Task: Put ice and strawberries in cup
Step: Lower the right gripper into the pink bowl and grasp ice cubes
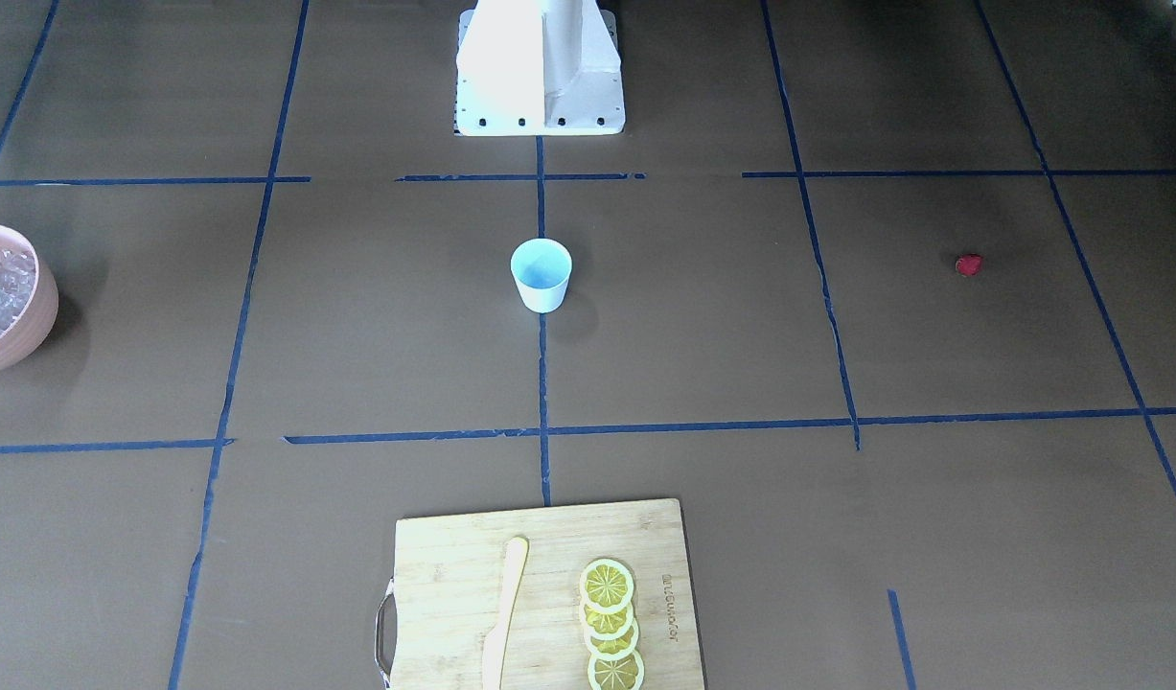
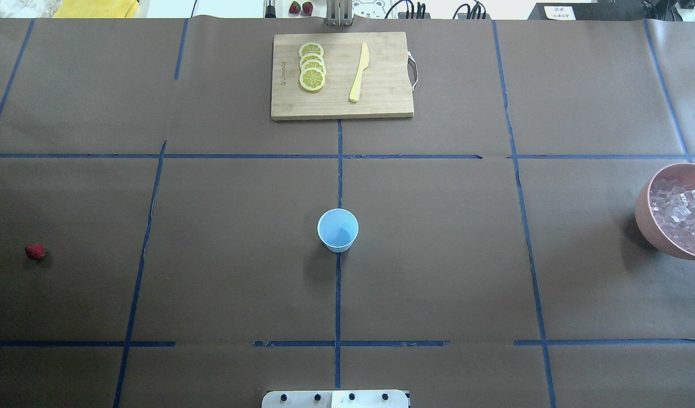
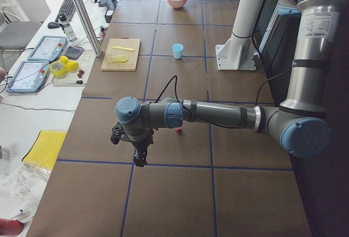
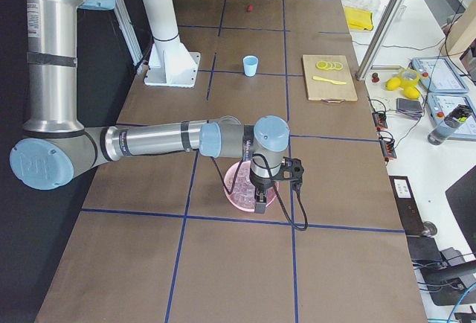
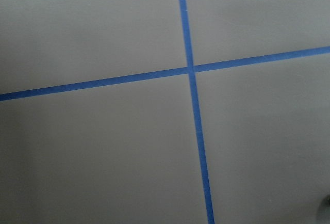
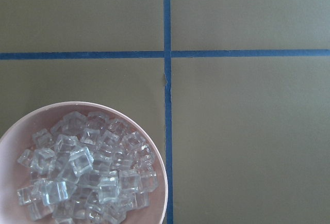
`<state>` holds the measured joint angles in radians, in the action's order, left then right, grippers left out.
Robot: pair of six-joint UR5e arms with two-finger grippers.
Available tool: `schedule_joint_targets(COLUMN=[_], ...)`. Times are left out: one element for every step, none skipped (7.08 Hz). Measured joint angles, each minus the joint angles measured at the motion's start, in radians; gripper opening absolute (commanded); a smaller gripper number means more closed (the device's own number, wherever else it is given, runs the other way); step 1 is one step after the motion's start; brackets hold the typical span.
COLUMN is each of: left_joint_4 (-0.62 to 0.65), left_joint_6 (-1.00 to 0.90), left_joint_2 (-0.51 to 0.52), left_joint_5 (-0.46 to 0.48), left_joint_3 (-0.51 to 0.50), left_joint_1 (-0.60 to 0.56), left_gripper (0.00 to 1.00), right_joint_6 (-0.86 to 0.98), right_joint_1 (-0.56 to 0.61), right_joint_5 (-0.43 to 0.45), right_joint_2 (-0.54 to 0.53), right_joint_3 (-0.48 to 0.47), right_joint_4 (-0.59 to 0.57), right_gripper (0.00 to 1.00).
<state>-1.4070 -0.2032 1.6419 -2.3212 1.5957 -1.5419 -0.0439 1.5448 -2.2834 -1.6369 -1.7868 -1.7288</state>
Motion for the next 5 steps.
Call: schedule_joint_targets(left_joint_4=[0.003, 0.008, 0.009, 0.008, 0.005], left_joint_6=[0.001, 0.004, 0.007, 0.009, 0.009], left_joint_2=[0.002, 0.002, -0.002, -0.007, -0.012], left_joint_5=[-0.001, -0.002, 0.0, 0.0, -0.001], left_joint_3=[0.005, 0.011, 0.018, 0.023, 0.025], left_joint_1=[0.005, 0.011, 0.016, 0.018, 0.018], left_gripper=[1.0, 1.0, 1.0, 1.0, 1.0], right_joint_6=[0.0, -0.002, -0.004, -0.007, -0.008], right_joint_1=[0.0, 0.0, -0.004, -0.014, -0.023], right_joint_5=[0.0, -0.001, -0.001, -0.001, 0.0], right_joint_2=[0.001, 0.001, 0.002, 0.004, 0.004], right_joint_3=[0.0, 0.0, 0.0, 0.0, 0.001], right_joint_4=[0.0, 0.0, -0.001, -0.001, 0.008], right_gripper=[1.0, 1.0, 1.0, 1.0, 1.0])
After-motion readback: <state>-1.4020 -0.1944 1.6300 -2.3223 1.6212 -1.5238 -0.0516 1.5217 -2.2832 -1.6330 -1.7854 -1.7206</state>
